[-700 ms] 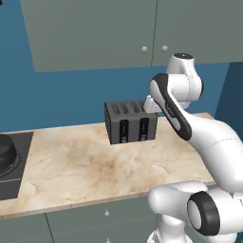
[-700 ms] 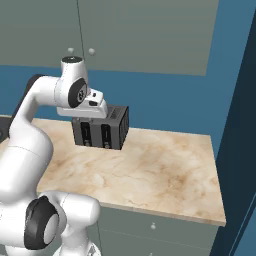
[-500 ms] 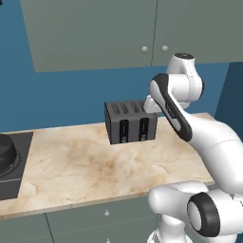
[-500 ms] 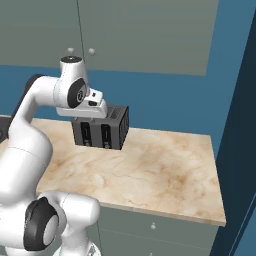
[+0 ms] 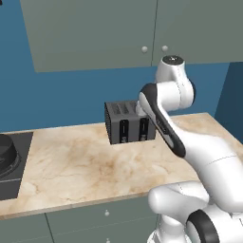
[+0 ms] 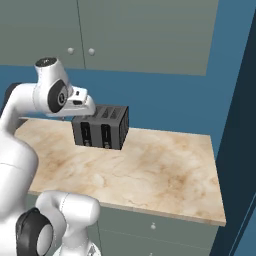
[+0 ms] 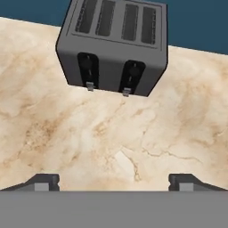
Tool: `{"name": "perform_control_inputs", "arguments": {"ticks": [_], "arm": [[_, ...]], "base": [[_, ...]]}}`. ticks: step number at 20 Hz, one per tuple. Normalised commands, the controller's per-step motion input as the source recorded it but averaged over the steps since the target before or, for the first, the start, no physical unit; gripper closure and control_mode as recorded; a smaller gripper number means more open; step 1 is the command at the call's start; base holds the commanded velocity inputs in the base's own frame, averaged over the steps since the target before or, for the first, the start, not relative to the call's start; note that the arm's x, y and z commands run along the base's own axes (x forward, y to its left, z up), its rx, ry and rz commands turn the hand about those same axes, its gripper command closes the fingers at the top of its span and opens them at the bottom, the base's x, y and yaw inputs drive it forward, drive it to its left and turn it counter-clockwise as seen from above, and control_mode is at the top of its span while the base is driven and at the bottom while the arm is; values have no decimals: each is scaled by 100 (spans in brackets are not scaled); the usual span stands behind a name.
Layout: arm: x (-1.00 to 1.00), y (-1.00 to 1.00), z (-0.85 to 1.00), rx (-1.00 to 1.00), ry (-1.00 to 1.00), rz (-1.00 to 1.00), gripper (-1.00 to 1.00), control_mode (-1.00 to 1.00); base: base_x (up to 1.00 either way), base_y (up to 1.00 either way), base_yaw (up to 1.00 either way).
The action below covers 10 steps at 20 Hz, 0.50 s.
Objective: Open the cabinet and move the ladle to the pot. Then close the cabinet.
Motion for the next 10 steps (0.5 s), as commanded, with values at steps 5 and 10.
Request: {"name": "perform_control_inputs", "arguments": {"ticks": [5,10], "arm": [[-11,49,32,-27,-15,0,-100,-100],[-6,41,30,-31,-12,0,-100,-100]], "base": [[0,0,0],[0,0,0]]}}
